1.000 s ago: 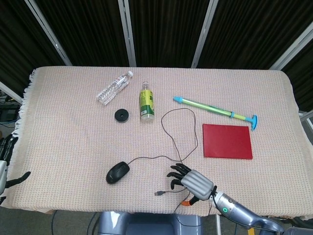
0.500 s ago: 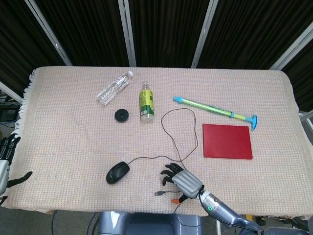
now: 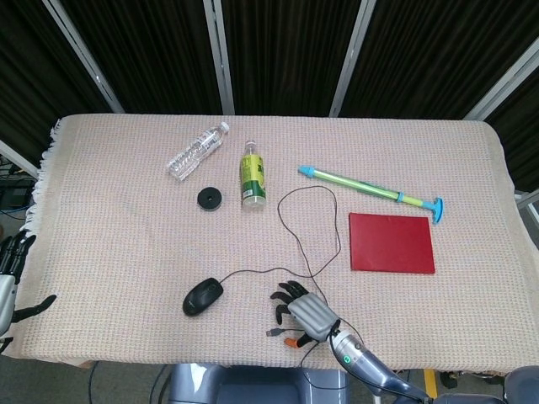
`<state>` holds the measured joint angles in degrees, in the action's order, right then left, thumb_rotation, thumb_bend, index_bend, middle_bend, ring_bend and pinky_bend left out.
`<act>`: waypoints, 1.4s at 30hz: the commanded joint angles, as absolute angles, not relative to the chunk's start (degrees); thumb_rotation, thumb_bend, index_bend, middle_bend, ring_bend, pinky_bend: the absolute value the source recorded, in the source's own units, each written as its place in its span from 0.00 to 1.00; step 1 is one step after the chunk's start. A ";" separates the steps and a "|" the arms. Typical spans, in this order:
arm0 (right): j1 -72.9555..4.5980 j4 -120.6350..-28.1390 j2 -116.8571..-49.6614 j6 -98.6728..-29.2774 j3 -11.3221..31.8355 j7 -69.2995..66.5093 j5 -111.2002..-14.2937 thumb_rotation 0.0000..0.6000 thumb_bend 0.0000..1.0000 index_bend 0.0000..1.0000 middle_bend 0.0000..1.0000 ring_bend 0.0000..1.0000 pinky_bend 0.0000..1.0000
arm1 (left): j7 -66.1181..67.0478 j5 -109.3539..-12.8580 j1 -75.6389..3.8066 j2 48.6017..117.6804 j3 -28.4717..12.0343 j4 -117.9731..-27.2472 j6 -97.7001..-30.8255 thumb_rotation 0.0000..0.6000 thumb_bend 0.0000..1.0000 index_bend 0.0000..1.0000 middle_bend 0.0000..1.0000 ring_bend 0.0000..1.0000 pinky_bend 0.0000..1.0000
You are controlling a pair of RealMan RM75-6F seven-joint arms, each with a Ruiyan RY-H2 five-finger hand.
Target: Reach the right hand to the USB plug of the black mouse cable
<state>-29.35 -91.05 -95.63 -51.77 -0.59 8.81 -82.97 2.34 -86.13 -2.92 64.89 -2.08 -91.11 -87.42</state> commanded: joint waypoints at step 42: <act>-29.42 -92.05 -96.00 -54.76 1.58 10.02 -79.30 1.00 0.34 0.59 0.21 0.00 0.00 | 1.90 -85.43 -2.98 64.64 -2.20 -91.67 -86.83 1.00 0.11 0.05 0.00 0.00 0.00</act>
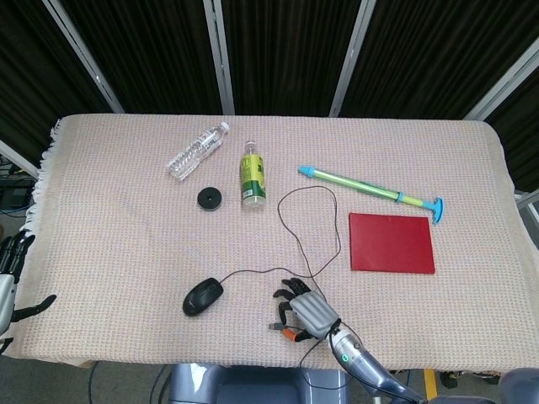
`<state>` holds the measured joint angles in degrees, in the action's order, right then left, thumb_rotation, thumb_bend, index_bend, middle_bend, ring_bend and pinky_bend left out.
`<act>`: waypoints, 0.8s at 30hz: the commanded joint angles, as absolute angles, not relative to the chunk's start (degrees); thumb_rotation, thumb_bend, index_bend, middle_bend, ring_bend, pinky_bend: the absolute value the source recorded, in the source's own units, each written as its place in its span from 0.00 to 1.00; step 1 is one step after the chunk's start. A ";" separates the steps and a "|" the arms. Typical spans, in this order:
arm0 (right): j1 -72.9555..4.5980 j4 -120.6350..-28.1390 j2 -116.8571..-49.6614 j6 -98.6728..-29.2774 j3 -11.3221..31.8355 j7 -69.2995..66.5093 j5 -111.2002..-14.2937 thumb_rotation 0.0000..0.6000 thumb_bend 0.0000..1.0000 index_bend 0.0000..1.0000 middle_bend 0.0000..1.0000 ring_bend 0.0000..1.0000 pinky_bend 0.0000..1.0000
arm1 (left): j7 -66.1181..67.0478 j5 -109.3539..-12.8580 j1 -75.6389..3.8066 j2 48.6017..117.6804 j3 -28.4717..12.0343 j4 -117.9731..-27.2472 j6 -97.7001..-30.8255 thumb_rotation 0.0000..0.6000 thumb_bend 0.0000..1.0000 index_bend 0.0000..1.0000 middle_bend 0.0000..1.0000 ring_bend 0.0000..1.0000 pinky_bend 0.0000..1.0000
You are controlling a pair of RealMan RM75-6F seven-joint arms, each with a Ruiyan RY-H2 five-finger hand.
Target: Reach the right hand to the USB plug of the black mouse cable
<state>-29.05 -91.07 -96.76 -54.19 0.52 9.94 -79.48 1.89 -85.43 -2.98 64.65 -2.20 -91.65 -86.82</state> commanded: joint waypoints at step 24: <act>-25.39 -104.32 -83.81 -66.29 10.96 -10.19 -80.59 1.00 0.34 0.60 0.22 0.00 0.00 | 2.26 -85.40 -2.92 64.77 -2.20 -91.88 -86.90 1.00 0.11 0.05 0.00 0.00 0.00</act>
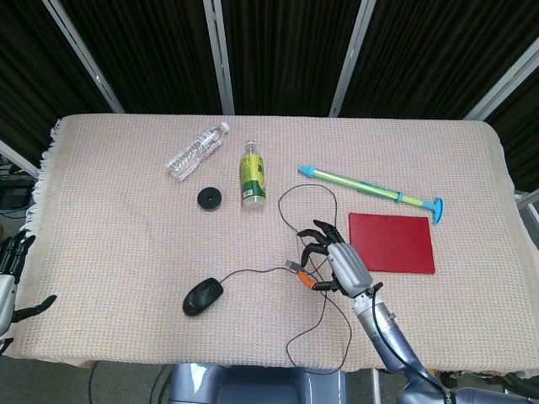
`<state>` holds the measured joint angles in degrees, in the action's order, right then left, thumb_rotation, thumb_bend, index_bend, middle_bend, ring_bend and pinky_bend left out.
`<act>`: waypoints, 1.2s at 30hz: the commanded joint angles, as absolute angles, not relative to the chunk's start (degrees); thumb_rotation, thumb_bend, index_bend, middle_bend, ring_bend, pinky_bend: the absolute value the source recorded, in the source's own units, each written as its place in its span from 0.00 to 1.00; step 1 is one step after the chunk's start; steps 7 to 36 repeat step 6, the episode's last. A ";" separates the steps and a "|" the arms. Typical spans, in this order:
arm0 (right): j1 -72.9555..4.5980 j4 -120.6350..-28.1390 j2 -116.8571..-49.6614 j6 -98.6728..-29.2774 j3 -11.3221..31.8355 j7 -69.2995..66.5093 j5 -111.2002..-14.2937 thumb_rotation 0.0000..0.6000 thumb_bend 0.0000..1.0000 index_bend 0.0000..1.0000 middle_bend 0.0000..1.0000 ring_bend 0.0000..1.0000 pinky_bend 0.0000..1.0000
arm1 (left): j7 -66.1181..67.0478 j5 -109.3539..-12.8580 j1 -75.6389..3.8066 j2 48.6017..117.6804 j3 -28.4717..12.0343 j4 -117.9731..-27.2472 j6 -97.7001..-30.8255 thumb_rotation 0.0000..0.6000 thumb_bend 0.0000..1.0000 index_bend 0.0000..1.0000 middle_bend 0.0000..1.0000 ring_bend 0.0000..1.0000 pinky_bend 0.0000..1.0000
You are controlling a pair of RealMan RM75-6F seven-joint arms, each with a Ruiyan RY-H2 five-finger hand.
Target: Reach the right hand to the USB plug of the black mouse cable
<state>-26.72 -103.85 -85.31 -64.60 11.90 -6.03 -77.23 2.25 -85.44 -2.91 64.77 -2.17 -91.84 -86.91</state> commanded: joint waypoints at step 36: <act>-24.65 -102.54 -85.43 -67.90 8.83 -14.41 -83.70 1.00 0.34 0.61 0.22 0.00 0.00 | 1.93 -85.42 -2.84 64.59 -2.17 -91.94 -86.97 1.00 0.11 0.05 0.00 0.00 0.00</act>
